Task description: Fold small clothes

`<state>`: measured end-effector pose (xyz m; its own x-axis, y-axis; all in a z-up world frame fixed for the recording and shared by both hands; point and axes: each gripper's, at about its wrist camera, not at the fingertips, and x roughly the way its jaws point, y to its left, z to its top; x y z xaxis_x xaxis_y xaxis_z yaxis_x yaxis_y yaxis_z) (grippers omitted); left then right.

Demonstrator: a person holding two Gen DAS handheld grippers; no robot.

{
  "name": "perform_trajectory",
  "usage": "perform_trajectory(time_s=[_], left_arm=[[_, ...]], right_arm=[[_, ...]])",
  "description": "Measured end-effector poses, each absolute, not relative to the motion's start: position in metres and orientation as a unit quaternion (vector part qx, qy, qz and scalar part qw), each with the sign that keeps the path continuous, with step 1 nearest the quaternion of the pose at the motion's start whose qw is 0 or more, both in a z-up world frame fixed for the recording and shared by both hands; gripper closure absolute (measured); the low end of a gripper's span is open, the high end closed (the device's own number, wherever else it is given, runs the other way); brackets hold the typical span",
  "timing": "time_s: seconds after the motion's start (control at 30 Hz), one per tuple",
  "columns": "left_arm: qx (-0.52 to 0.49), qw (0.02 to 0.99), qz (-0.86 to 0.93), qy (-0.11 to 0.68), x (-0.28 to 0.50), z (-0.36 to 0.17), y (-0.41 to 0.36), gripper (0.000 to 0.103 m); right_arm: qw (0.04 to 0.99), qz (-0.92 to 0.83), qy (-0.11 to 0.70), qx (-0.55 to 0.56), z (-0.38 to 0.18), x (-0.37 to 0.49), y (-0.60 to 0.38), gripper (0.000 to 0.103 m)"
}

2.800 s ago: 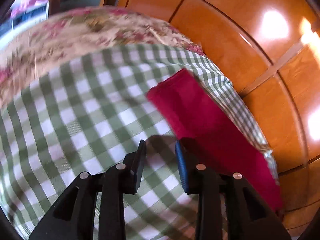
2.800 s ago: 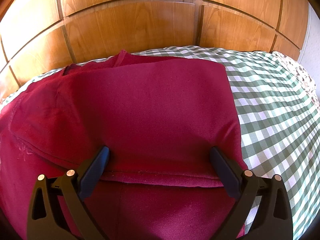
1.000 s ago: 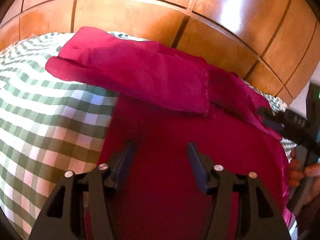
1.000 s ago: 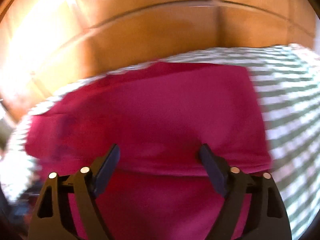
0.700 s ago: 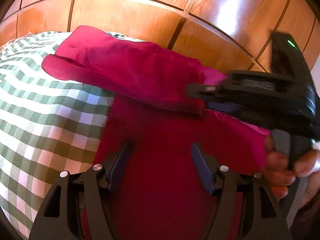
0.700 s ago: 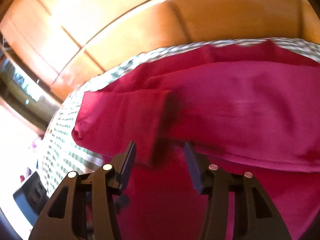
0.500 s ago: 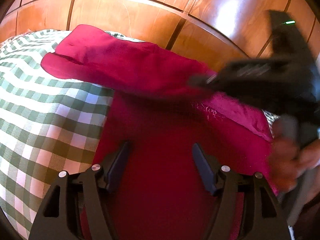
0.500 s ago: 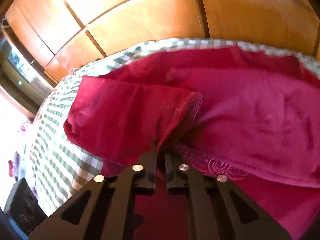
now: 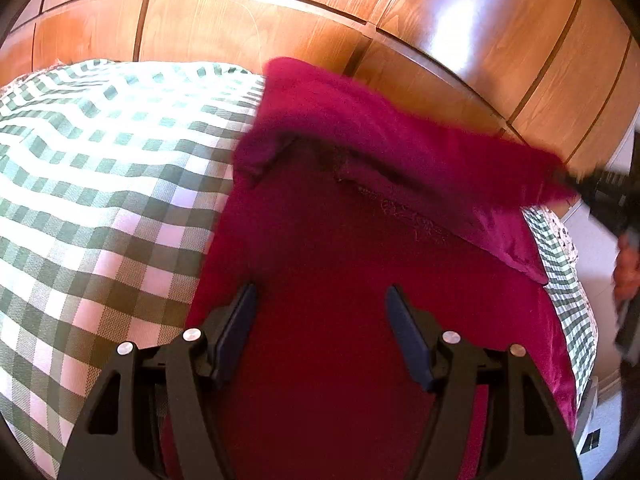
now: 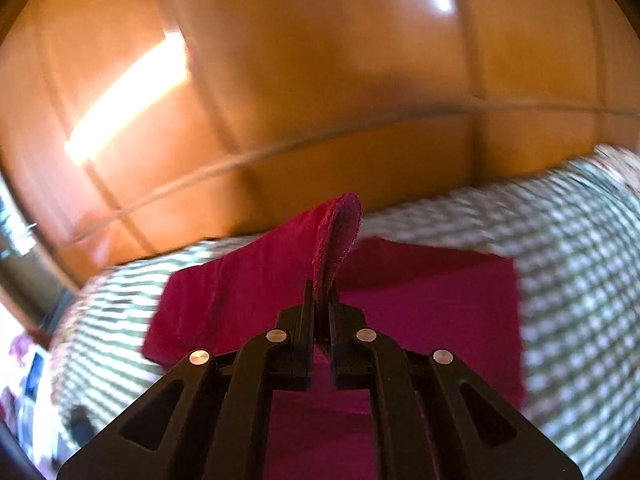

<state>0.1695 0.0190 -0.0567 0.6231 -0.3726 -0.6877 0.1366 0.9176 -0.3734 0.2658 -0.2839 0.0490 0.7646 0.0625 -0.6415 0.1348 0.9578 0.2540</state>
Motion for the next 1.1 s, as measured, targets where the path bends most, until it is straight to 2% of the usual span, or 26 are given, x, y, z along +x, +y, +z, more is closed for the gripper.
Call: perform_trajectory(time_s=[0.2, 0.3, 0.43, 0.53, 0.7, 0.83, 0.93, 1.1], left_arm=[[-0.136, 0.889, -0.139, 0.415, 0.173, -0.056, 0.013, 0.036], [-0.137, 0.882, -0.138, 0.430, 0.175, -0.048, 0.014, 0.036], [-0.215, 0.864, -0.141, 0.433, 0.189, -0.036, 0.035, 0.036], [-0.231, 0.867, -0.129, 0.423, 0.208, -0.025, 0.043, 0.038], [-0.183, 0.889, -0.130, 0.400, 0.241, -0.005, 0.024, 0.038], [-0.113, 0.889, -0.099, 0.433, 0.265, -0.026, 0.006, 0.039], [-0.118, 0.883, -0.072, 0.449, 0.263, -0.050, 0.016, 0.036], [-0.145, 0.876, -0.079, 0.454, 0.254, -0.045, 0.032, 0.037]], right_arm=[[0.893, -0.084, 0.405, 0.179, -0.026, 0.263, -0.334, 0.099], [0.885, -0.087, 0.412, 0.197, -0.050, 0.262, -0.343, 0.099], [0.890, -0.077, 0.405, 0.195, -0.051, 0.258, -0.345, 0.099], [0.890, -0.065, 0.405, 0.199, -0.051, 0.258, -0.349, 0.099], [0.890, -0.057, 0.406, 0.201, -0.048, 0.260, -0.350, 0.099], [0.890, -0.051, 0.408, 0.200, -0.047, 0.260, -0.350, 0.099], [0.890, -0.032, 0.407, 0.202, -0.045, 0.253, -0.348, 0.099], [0.894, -0.038, 0.408, 0.183, -0.047, 0.247, -0.351, 0.098]])
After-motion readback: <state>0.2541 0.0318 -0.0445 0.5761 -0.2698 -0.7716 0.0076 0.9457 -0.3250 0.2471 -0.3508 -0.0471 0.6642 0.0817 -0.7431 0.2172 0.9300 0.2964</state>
